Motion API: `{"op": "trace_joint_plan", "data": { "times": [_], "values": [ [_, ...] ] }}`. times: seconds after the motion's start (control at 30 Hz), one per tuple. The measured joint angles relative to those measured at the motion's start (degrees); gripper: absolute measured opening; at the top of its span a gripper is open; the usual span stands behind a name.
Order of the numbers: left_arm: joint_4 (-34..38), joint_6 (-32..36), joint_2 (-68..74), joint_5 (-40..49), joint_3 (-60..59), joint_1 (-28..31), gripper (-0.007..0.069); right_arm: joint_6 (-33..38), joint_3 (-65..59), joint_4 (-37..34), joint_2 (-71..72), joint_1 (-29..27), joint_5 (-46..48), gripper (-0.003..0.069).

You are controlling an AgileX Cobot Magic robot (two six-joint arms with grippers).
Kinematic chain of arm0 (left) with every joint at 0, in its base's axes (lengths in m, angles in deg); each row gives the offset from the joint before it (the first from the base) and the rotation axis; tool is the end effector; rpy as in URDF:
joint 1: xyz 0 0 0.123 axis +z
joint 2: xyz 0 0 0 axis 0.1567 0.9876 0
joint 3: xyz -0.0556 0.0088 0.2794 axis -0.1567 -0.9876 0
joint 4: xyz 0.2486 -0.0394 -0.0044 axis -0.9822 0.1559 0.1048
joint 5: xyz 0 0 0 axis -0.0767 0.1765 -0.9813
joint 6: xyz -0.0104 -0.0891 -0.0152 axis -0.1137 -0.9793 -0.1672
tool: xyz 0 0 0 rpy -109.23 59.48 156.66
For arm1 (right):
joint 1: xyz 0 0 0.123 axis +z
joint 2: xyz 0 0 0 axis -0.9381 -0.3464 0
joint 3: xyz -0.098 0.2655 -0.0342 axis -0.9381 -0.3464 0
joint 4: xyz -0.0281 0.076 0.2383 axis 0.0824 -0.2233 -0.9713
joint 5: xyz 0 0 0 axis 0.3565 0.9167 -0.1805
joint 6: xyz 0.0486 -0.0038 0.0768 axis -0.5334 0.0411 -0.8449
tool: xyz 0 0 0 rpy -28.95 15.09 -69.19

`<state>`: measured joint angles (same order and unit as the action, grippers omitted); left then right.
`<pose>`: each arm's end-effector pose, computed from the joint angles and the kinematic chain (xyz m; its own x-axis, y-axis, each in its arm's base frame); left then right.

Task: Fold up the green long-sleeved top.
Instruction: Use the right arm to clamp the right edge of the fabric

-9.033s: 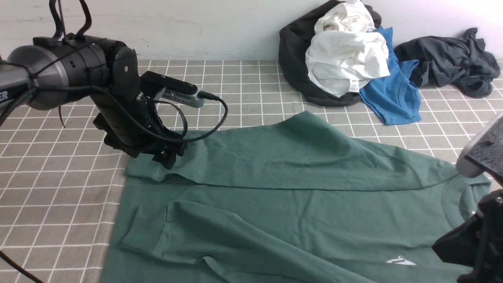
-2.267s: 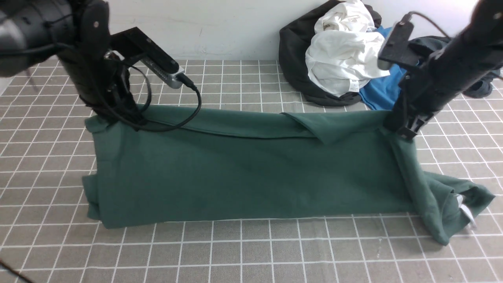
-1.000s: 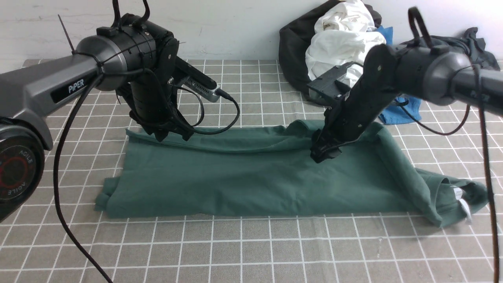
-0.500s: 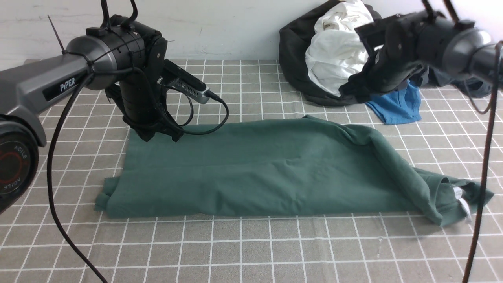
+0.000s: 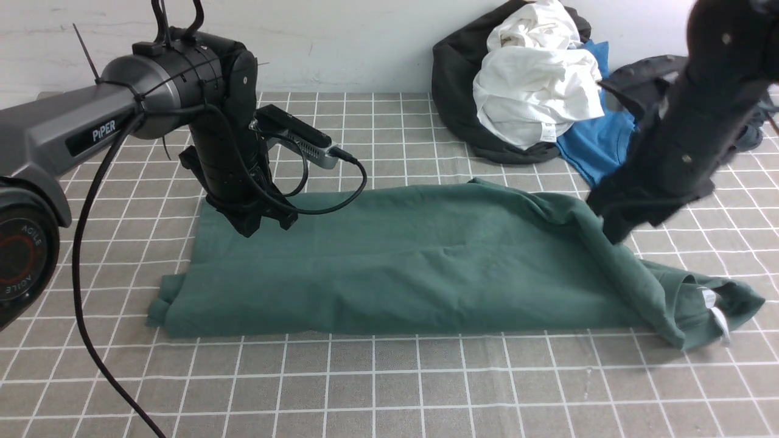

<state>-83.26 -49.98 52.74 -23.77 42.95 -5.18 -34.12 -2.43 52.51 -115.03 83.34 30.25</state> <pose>0.4405 -0.1076 0.2007 -0.8338 0.5234 -0.1755 0.5143 0.8521 0.0974 0.3387 0.0770 0.2656 -0.9241 -0.3689 -0.0999 -0.3637 0.9291 -0.0669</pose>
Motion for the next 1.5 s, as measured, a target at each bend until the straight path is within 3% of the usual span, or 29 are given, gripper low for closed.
{"op": "trace_joint_plan", "data": {
  "times": [0.1, 0.3, 0.63, 0.77, 0.83, 0.9, 0.97, 1.07, 1.2, 1.37, 1.5],
  "values": [
    [1.23, 0.5, 0.0, 0.0, 0.0, 0.0, -0.0008, -2.96, -7.82, 1.7, 4.6, -0.14, -2.18, 0.0403],
    [3.06, 0.74, 0.0, -0.05, 0.0, 0.0, -0.0008, -9.81, -26.0, 6.09, 10.76, -0.14, -15.84, 0.0403],
    [3.23, 0.8, 0.0, -0.11, 0.0, 0.0, -0.0008, -16.23, -31.19, 12.05, 4.85, -0.14, -32.27, 0.0402],
    [3.31, 0.96, 0.0, -0.16, 0.0, 0.0, -0.0008, -21.5, -31.19, 16.51, 2.68, -0.14, -33.64, 0.033],
    [3.31, 0.98, 0.0, -0.23, 0.0, 0.0, -0.0008, -22.35, -30.71, 17.64, 2.62, -0.14, -31.5, 0.0227],
    [3.32, 0.98, 0.0, -0.29, 0.0, 0.2, -0.0008, -21.34, -27.86, 18.48, 3.25, -0.14, -26.11, 0.0087],
    [3.37, 0.98, 0.0, -0.29, 0.0, 0.47, -0.0008, -19.43, -24.92, 18.86, 4.23, -0.33, -22.53, 0.0028],
    [3.37, 0.98, 0.0, -0.34, 0.0, 1.04, -0.0008, -15.17, -18.52, 17.59, 5.0, -1.72, -17.52, 0.0016],
    [3.37, 1.02, 0.0, -0.34, 0.0, 1.59, -0.0008, -7.94, -10.68, 10.73, 4.15, -6.71, -12.48, 0.0016],
    [3.57, 1.02, 0.0, -0.34, 0.0, 2.08, -0.0008, 4.17, -1.66, -4.46, -2.41, -16.93, -7.06, 0.0016],
    [3.76, 1.02, 0.0, -0.34, 0.0, 2.47, -0.0008, 6.43, 2.7, -7.5, -8.5, -21.11, -6.69, 0.0016]
  ]
}}
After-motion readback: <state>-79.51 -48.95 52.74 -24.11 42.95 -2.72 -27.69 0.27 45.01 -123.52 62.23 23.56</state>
